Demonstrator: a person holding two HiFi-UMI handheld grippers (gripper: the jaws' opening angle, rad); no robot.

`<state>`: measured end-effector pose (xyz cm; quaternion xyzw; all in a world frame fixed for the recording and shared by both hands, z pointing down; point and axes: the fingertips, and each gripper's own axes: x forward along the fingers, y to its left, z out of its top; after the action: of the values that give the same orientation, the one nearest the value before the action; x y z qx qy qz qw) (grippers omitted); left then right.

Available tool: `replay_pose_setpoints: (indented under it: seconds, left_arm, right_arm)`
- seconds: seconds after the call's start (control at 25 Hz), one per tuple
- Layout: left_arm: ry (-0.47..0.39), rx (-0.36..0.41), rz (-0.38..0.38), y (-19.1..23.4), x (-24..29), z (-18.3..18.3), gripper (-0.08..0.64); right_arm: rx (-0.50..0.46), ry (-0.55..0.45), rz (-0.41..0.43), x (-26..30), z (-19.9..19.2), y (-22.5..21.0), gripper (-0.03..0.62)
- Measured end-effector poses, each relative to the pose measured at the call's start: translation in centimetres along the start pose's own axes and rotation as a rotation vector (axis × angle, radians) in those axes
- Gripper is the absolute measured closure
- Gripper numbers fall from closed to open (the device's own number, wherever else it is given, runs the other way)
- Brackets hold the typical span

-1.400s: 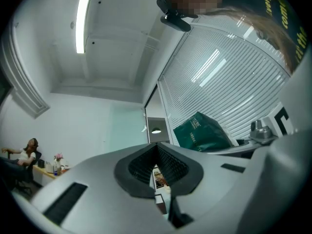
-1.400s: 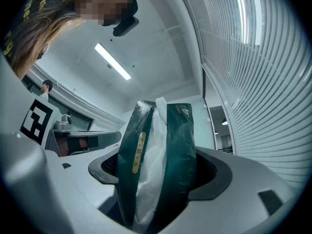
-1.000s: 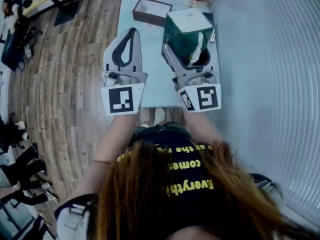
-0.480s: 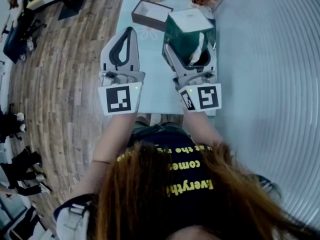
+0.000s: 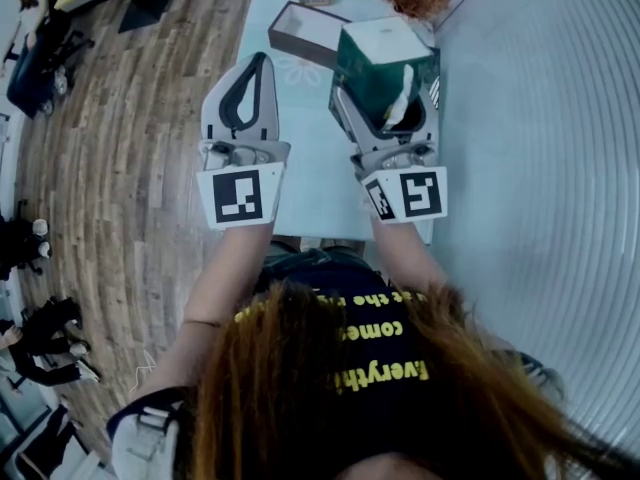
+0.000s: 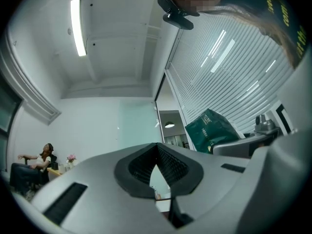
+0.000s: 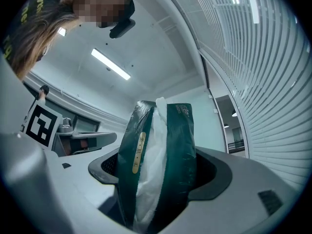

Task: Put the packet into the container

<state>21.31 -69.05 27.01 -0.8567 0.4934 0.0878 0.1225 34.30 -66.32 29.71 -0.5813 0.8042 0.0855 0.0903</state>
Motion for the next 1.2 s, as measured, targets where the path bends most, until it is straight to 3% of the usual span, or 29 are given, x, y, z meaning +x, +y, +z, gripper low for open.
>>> replay_pose_setpoints:
  seconds: [0.48, 0.88, 1.2]
  left_arm:
    - [0.010, -0.025, -0.023, 4.0, 2.9, -2.0, 0.558]
    - [0.078, -0.046, -0.008, 5.6, 3.4, -6.6, 0.558]
    - [0.124, -0.051, 0.012, 6.8, 2.8, -9.3, 0.558]
  right_arm:
    - [-0.039, 0.115, 0.051, 7.6, -4.1, -1.0, 0.215]
    - [-0.186, 0.440, 0.238, 15.1, -17.6, -4.8, 0.215]
    - [-0.357, 0.737, 0.492, 19.1, -28.1, -6.0, 0.215]
